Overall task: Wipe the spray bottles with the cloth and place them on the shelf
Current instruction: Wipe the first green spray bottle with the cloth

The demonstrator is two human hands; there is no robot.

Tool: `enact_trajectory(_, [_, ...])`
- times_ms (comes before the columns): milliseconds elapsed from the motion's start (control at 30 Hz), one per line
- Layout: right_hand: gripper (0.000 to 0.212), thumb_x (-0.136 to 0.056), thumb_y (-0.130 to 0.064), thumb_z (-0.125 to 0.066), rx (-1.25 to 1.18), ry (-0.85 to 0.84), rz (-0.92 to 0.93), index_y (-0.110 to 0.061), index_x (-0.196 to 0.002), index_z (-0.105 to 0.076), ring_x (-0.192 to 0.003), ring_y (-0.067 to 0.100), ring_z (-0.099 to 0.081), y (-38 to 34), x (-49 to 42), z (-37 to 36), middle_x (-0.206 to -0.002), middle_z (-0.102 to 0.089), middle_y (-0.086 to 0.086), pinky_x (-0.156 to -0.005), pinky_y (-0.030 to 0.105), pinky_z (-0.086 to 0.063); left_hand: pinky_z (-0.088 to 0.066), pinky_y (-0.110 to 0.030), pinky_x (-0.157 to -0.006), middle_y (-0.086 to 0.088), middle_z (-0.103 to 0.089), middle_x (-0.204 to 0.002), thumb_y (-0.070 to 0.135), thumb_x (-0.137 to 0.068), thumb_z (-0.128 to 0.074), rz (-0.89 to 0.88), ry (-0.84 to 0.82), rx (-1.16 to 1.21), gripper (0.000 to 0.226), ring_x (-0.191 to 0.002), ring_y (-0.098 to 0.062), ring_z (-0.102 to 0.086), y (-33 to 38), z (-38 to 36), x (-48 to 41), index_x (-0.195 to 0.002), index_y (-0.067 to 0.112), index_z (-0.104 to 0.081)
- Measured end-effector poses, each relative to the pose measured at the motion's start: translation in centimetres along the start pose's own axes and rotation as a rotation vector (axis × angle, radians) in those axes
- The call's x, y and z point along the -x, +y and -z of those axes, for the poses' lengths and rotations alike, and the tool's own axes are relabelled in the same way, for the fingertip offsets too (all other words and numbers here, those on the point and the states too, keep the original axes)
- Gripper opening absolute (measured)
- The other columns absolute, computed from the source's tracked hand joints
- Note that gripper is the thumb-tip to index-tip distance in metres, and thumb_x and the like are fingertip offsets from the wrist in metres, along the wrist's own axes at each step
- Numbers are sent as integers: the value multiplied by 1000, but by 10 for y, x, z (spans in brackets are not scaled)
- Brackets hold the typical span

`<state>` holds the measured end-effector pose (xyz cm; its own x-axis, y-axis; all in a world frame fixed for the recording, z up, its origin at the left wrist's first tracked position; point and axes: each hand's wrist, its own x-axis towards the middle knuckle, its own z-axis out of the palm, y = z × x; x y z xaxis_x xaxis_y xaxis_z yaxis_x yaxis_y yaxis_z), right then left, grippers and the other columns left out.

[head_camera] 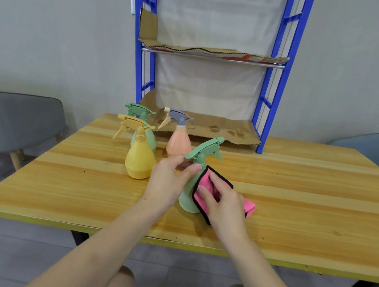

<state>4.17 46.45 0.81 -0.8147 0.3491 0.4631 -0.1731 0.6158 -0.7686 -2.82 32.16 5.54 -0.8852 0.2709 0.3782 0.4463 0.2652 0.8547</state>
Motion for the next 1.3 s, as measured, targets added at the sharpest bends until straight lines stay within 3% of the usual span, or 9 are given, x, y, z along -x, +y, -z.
enact_trajectory(400, [48,-103,-28,-61,14,-30,35,-20,-150,-53,-105,5,-64,-15,-11,-3,-119,-73,-8,-88,13,-47,-57,-41,-91,11,-76,-107,39,-97,-69,-3,17,-171,24,-100,-11,-69,6,0,2,-115,27,-79])
enact_trajectory(533, [24,-109,-30,-49,70,-127,-12,-29,-120,-71,-82,4,-64,-3,-11,9,-88,-73,-10,-71,31,-47,-56,-38,-88,9,-75,-107,39,-98,-67,-7,2,-233,27,-96,-11,-68,9,0,-1,-116,23,-79])
enact_trajectory(600, [26,-111,-30,-45,111,-146,-41,-31,-105,-70,-78,-1,-61,4,-11,12,-78,-69,-12,-66,28,-38,-55,-37,-88,8,-74,-109,39,-99,-66,-13,3,-239,28,-97,-12,-68,9,-1,1,-117,22,-78])
enact_trajectory(667, [27,-109,-28,-48,165,-123,-9,-28,-125,-70,-73,-8,-58,4,-6,12,-77,-64,-16,-63,15,-36,-54,-38,-89,6,-74,-111,37,-100,-65,-20,12,-244,26,-99,-15,-68,7,-3,3,-117,21,-77])
enact_trajectory(800, [55,-103,-22,-62,132,-82,36,-24,-155,-45,-77,-23,-49,-6,11,7,-79,-44,-31,-71,1,-37,-53,-40,-88,4,-72,-107,31,-101,-63,-51,20,-209,20,-96,-18,-66,1,-3,4,-109,20,-77])
enact_trajectory(867, [54,-105,-24,-58,113,-76,43,-25,-157,-42,-82,-12,-53,-13,6,2,-89,-53,-27,-73,6,-38,-53,-40,-88,3,-71,-107,28,-102,-63,-73,5,-201,19,-97,-19,-66,0,-4,4,-109,18,-77])
enact_trajectory(967, [44,-110,-29,-44,63,-102,13,-25,-153,-48,-102,13,-64,-16,-9,-2,-116,-72,-6,-86,30,-48,-52,-39,-87,1,-69,-105,26,-103,-61,-92,-23,-204,19,-98,-21,-64,-4,-4,0,-109,17,-76])
enact_trajectory(1133, [38,-113,-32,-33,164,-237,-56,-26,-138,-61,-97,23,-67,1,-7,7,-104,-74,0,-74,33,-44,-41,-32,-75,9,-56,-88,21,-105,-58,-97,-68,-176,20,-85,-16,-55,-10,1,-7,-85,20,-61])
enact_trajectory(1300, [36,-112,-31,-39,111,-245,-54,-29,-141,-59,-108,17,-66,6,-6,11,-115,-75,-4,-95,42,-53,-44,-26,-95,5,-56,-109,25,-106,-56,-120,-96,-197,24,-106,-12,-56,-10,1,-5,-110,6,-71])
